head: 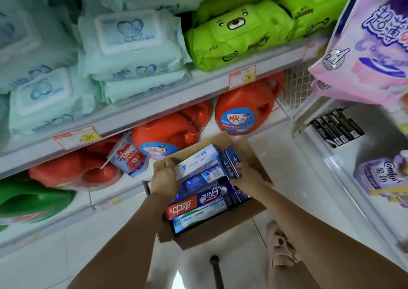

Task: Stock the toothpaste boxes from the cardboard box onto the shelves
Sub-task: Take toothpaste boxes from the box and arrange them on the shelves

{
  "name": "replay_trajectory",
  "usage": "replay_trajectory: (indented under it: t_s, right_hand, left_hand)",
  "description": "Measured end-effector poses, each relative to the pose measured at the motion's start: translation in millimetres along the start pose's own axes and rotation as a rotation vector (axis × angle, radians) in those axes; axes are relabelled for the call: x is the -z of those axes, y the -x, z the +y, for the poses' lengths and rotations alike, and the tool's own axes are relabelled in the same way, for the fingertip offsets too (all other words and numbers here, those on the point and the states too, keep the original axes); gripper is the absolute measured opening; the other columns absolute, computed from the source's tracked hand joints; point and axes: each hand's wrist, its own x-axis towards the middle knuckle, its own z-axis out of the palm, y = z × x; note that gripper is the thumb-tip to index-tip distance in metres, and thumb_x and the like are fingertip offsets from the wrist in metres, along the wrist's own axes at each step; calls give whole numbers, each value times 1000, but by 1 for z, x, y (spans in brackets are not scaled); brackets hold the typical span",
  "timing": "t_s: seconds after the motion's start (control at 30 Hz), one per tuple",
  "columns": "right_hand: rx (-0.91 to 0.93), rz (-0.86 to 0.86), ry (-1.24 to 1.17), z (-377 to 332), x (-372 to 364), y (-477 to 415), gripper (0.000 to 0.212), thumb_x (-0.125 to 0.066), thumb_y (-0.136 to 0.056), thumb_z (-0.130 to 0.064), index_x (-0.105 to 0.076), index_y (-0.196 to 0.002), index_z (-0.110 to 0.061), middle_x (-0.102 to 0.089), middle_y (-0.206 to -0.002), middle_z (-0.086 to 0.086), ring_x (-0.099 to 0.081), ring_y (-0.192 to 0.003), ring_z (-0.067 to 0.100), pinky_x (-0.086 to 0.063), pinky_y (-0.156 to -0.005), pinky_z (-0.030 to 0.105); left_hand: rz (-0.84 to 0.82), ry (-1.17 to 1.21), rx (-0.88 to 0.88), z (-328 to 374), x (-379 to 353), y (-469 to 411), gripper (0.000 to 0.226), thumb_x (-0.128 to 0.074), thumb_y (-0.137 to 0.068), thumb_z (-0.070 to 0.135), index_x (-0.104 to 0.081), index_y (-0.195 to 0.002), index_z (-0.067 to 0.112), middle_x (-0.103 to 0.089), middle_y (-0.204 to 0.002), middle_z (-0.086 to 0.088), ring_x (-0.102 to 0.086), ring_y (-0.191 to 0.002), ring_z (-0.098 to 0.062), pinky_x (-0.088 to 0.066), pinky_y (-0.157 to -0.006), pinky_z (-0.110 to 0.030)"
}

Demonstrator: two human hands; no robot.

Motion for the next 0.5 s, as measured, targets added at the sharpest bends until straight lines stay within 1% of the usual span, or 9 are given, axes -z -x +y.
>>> replay_trajectory:
  t_s: [0.07, 0.1, 0.2, 0.23, 0.3, 0.37, 0.43, 0.5]
  right_hand:
    - [3, -4, 27, 1, 1, 2, 54, -63, -90, -19, -38, -138, -18, -55, -130, 7, -60, -99, 18, -53, -76, 28]
    - [12, -7, 41, -1, 2, 3, 54, -63, -90, -19, -39, -138, -18, -55, -131, 7, -61, -100, 19, -54, -78, 30]
    - [82, -15, 70, -11, 0, 0, 58, -65, -88, -16, -38, -139, -19, -53, -133, 7, -59, -110, 20, -53, -85, 32]
    - [146, -13, 105, -17, -1, -2, 61, -66, -86, -15, -37, -139, -20, -52, -135, 7, -56, -114, 21, -51, -89, 33]
    - [304, 5, 250, -29, -6, -7, 62, -68, -85, -14, -39, -140, -18, -47, -140, 6, -48, -123, 22, -42, -98, 32]
    - [459, 3, 385, -40, -15, -13, 58, -68, -84, -10, -45, -137, -18, -42, -141, 4, -39, -128, 23, -37, -102, 30]
    - [565, -25, 484, -46, -29, -17, 52, -68, -83, -9, -51, -131, -16, -43, -137, 3, -35, -128, 22, -34, -102, 28]
    - [611, -16, 513, -49, -41, -17, 46, -71, -82, -17, -54, -125, -14, -46, -132, 3, -35, -127, 20, -34, -101, 29]
  left_hand:
    - [5, 64, 0, -4, 12, 9, 70, -66, -82, 48, -36, -133, 10, -57, -122, -14, -59, -109, -35, -48, -84, -38]
    - [26, 83, -12, -7, 20, 14, 71, -67, -80, 51, -38, -131, 11, -61, -120, -12, -61, -104, -34, -49, -80, -37]
    - [122, 142, -34, -18, 46, 26, 59, -70, -78, 48, -44, -119, 13, -66, -106, -6, -64, -96, -31, -46, -68, -31]
    - [140, 174, -3, -23, 55, 29, 55, -71, -78, 46, -44, -112, 12, -65, -99, -6, -64, -93, -32, -44, -65, -31]
    - [153, 261, 87, -34, 68, 31, 53, -73, -76, 45, -41, -101, 11, -59, -90, -2, -61, -84, -29, -40, -63, -29]
    - [136, 349, 145, -46, 77, 32, 54, -75, -75, 43, -40, -98, 11, -55, -86, -1, -58, -76, -23, -39, -60, -28]
    - [81, 472, 173, -55, 81, 35, 51, -76, -76, 38, -40, -100, 12, -56, -84, 1, -60, -70, -16, -42, -56, -27]
    - [15, 615, 178, -59, 81, 39, 45, -75, -79, 32, -43, -104, 13, -59, -84, 4, -63, -66, -10, -45, -51, -20]
